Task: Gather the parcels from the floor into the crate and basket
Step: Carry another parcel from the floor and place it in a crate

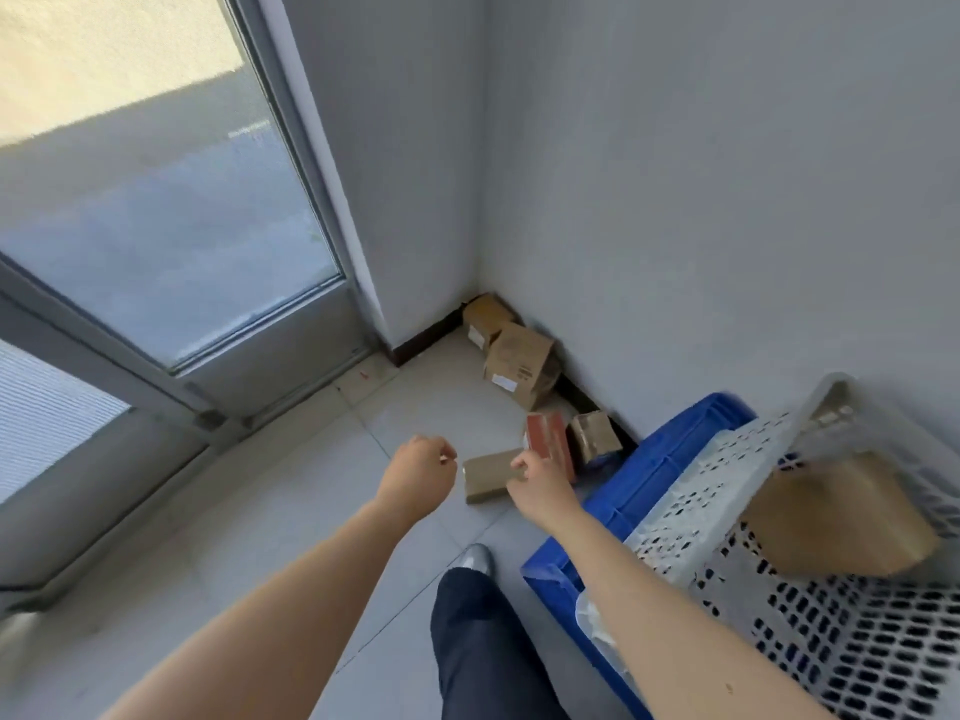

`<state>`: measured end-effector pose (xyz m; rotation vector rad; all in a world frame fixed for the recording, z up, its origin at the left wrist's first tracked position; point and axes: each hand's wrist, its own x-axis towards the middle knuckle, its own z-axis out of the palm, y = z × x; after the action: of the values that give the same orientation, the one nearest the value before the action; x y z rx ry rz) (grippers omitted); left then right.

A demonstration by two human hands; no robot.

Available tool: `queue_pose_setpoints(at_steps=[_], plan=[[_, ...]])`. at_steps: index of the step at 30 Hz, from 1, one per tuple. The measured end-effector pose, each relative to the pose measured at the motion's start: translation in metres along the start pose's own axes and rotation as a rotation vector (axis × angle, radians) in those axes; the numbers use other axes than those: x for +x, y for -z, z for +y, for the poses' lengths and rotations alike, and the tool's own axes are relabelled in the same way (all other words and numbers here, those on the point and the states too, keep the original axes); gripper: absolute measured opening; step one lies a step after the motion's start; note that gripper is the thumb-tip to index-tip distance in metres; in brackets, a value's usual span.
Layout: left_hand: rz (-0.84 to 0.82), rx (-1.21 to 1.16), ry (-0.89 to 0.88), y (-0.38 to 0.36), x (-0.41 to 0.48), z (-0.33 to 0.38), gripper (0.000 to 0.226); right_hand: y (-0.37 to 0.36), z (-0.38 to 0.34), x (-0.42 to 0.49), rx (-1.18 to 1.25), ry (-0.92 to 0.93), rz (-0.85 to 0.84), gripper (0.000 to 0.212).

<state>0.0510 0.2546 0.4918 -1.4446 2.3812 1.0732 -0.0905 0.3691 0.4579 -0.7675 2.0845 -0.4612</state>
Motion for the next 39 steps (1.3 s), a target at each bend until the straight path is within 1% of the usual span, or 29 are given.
queue_pose_setpoints(at_steps=[3,8,14,18,21,24,26,28,29,31,32,33,34,36,37,38,39], plan=[[-0.044,0.015,-0.008,-0.005,0.063,0.01,0.032,0.009,0.009,0.054,0.022,-0.069,0.03,0.033],[-0.186,0.037,-0.01,-0.02,0.157,0.023,0.033,0.014,0.015,0.137,0.019,-0.167,0.06,0.03],[-0.296,0.063,-0.022,-0.048,0.266,0.008,0.034,-0.004,0.022,0.23,0.063,-0.221,0.132,0.024],[-0.368,0.081,-0.014,-0.1,0.343,-0.036,0.033,-0.048,0.057,0.301,0.197,-0.311,0.214,0.025],[-0.438,0.144,-0.007,-0.17,0.396,-0.093,0.033,-0.103,0.11,0.355,0.271,-0.415,0.234,0.029],[-0.518,0.169,0.044,-0.246,0.434,-0.159,0.034,-0.172,0.171,0.4,0.341,-0.526,0.26,0.033],[-0.557,0.144,0.133,-0.295,0.458,-0.2,0.039,-0.214,0.211,0.429,0.338,-0.559,0.305,0.036],[-0.627,0.021,0.316,-0.337,0.478,-0.237,0.053,-0.246,0.245,0.46,0.272,-0.563,0.419,0.036],[-0.671,-0.101,0.456,-0.355,0.487,-0.253,0.062,-0.258,0.258,0.475,0.244,-0.551,0.496,0.033],[-0.756,-0.502,0.788,-0.39,0.511,-0.278,0.074,-0.276,0.275,0.5,0.224,-0.516,0.656,0.027],[-0.779,-0.716,0.949,-0.406,0.525,-0.287,0.077,-0.286,0.281,0.511,0.194,-0.488,0.737,0.026],[-0.808,-0.85,1.059,-0.421,0.538,-0.294,0.076,-0.295,0.286,0.522,0.132,-0.457,0.812,0.027],[-0.87,-0.89,1.079,-0.434,0.549,-0.297,0.073,-0.304,0.29,0.532,0.053,-0.424,0.873,0.03],[-1.045,-0.759,0.993,-0.453,0.564,-0.296,0.058,-0.318,0.293,0.55,-0.059,-0.377,0.948,0.041],[-1.093,-0.679,0.953,-0.459,0.569,-0.295,0.049,-0.32,0.292,0.56,-0.075,-0.371,0.964,0.047],[-1.094,-0.641,0.949,-0.465,0.576,-0.295,0.044,-0.319,0.292,0.57,-0.072,-0.367,0.972,0.052],[-1.058,-0.627,0.948,-0.471,0.583,-0.293,0.041,-0.315,0.292,0.579,-0.055,-0.357,0.972,0.055]])
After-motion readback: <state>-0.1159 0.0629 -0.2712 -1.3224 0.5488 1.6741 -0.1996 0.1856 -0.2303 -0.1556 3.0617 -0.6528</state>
